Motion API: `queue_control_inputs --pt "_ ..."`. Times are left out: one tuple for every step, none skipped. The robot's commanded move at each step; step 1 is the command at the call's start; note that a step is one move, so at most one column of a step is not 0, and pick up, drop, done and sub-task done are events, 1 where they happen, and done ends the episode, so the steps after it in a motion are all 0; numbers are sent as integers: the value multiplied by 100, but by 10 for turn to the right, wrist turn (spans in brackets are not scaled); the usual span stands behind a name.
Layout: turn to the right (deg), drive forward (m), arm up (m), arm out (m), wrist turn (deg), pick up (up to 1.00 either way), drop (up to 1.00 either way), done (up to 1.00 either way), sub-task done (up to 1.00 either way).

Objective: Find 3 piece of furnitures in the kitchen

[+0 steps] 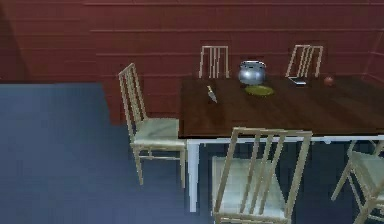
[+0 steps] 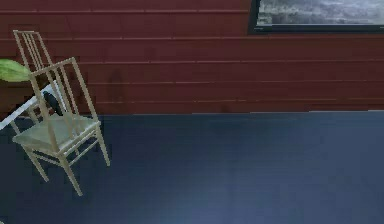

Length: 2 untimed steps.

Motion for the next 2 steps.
queue_control_inputs --pt "0 10 0 0 0 0 0 0 0" --pt "270 0 0 0 0 0 0 0 0"
